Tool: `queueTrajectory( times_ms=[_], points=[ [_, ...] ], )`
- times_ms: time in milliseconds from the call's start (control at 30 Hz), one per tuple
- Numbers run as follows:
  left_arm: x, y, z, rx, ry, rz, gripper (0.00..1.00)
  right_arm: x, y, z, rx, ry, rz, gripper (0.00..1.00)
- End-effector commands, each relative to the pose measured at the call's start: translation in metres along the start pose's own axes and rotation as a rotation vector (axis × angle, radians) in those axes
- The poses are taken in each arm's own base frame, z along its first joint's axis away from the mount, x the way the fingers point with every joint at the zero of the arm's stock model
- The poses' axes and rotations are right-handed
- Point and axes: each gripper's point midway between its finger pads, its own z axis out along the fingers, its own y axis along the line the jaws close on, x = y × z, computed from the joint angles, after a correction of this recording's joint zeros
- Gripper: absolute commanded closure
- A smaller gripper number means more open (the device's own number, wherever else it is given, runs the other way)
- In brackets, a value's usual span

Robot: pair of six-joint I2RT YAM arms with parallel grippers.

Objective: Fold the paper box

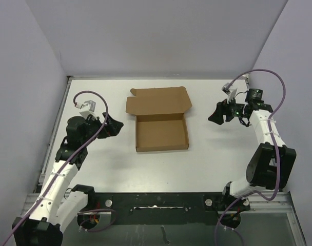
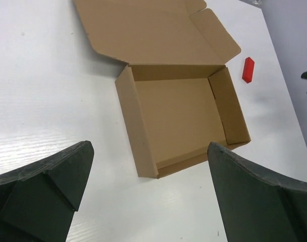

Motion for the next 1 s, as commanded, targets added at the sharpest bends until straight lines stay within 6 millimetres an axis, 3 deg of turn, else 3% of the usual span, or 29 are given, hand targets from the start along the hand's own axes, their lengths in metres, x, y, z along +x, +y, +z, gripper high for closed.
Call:
queueTrajectory(
  times_ms=[0,100,300,433,633,967],
  points=[
    [0.008,-0.002,-0.02,0.058,0.047,0.07,0.02,-0.016,-0.031,0.009,0.112,0.064,0.132,0.34],
    [0.02,0.018,-0.025,-0.021,0.097,0.137,0.02,0.002,-0.058,0.024,0.31,0.224,0.178,0.32],
    [0.011,0.028,-0.031,-0.075,0.068,0.166,0.02,0.007,-0.104,0.033,0.567,0.318,0.357,0.29],
    [0.005,0.037,-0.034,-0.113,0.046,0.156,0.02,0.026,-0.127,0.04,0.678,0.4,0.417,0.26],
    [0.0,0.046,-0.037,-0.145,0.018,0.14,0.02,0.042,-0.146,0.048,0.758,0.445,0.485,0.23],
    [-0.001,0.049,-0.036,-0.148,0.02,0.133,0.02,0.054,-0.159,0.072,0.73,0.479,0.557,0.27]
  ],
)
